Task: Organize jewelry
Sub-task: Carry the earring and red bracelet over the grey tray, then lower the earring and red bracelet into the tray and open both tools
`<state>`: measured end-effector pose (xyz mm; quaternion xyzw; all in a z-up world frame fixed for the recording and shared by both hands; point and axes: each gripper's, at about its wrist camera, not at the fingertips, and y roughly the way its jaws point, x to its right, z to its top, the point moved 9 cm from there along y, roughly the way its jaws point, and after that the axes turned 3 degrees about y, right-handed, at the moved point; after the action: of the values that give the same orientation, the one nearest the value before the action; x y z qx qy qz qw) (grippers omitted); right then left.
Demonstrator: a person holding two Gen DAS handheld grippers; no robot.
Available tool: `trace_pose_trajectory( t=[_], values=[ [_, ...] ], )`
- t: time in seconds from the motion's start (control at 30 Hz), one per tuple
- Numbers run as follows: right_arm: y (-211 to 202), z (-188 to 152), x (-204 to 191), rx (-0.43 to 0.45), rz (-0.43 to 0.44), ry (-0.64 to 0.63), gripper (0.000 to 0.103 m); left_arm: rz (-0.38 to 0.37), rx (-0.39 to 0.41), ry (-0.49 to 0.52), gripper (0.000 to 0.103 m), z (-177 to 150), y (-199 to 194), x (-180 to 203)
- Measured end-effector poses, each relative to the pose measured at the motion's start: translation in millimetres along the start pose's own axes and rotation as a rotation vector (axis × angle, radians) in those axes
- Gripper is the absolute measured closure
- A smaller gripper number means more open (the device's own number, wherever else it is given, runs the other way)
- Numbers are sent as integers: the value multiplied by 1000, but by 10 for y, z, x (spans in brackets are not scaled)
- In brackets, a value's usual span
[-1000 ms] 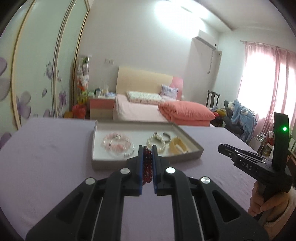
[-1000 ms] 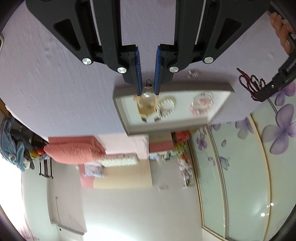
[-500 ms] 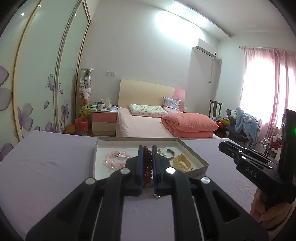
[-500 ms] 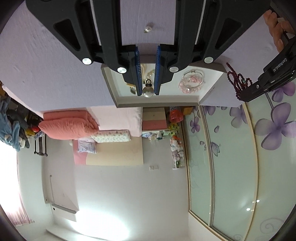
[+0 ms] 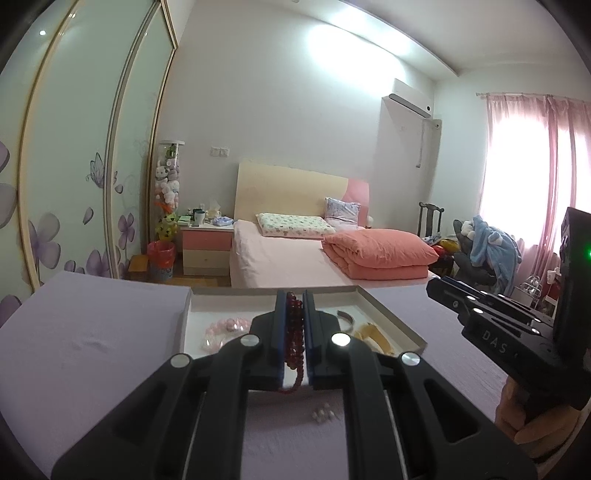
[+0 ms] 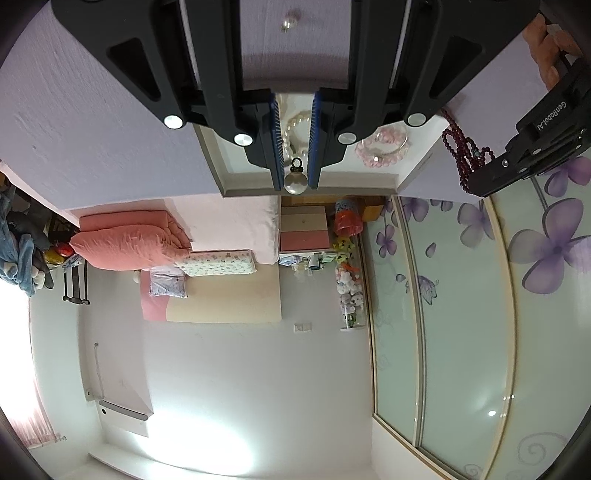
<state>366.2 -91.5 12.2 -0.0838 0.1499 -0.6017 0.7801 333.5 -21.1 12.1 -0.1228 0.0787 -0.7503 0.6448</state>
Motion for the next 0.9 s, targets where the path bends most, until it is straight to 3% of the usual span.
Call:
trace_pose_trajectory(
  t=[0.2, 0.43, 0.9],
  values=[
    [323, 75, 68, -10, -7, 9, 89, 17, 4, 10, 94, 63, 337, -84],
    [780, -33, 126, -95, -24, 35, 89, 32, -29, -11, 94, 37, 754, -183],
    [1060, -215, 136, -177, -12, 49, 88, 33, -73, -11, 94, -31, 1171, -243]
  ],
)
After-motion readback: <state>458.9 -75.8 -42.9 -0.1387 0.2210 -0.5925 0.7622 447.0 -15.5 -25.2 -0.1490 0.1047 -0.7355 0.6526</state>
